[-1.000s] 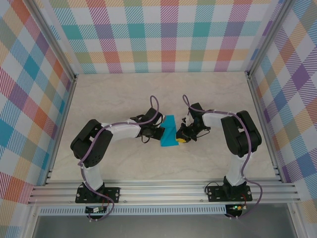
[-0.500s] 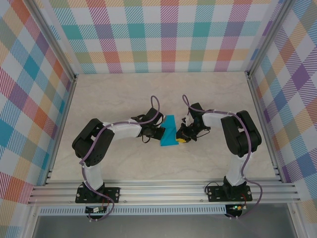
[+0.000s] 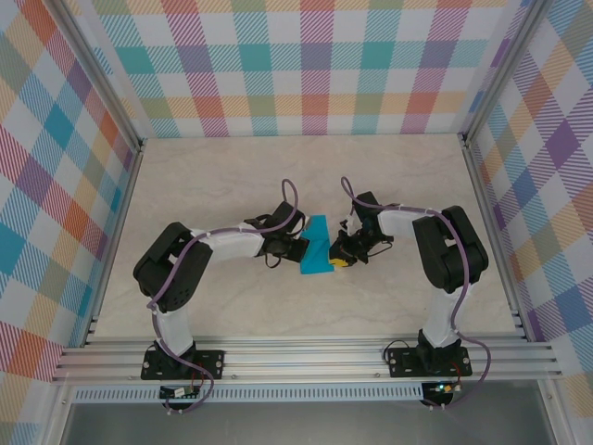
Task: Fold a paper plane with a square sheet of paper (fold left side to right side)
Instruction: Fold the triangle a second time at the center of the table.
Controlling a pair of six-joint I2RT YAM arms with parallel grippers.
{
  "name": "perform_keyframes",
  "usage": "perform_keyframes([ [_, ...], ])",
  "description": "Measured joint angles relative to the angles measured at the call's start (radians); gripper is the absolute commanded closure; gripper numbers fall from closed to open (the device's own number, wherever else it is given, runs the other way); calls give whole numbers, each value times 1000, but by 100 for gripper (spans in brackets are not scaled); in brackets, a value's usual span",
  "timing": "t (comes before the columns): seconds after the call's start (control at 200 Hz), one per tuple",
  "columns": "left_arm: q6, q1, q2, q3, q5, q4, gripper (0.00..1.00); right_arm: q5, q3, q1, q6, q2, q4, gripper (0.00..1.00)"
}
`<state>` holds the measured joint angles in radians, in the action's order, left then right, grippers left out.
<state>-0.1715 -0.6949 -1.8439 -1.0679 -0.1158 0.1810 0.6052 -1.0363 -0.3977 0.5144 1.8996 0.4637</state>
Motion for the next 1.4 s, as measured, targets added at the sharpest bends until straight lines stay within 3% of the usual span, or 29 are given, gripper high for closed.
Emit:
perform_keyframes([
  [1.4, 0, 3, 5, 19, 19, -1, 100, 1, -19, 0, -3, 12, 25, 89],
])
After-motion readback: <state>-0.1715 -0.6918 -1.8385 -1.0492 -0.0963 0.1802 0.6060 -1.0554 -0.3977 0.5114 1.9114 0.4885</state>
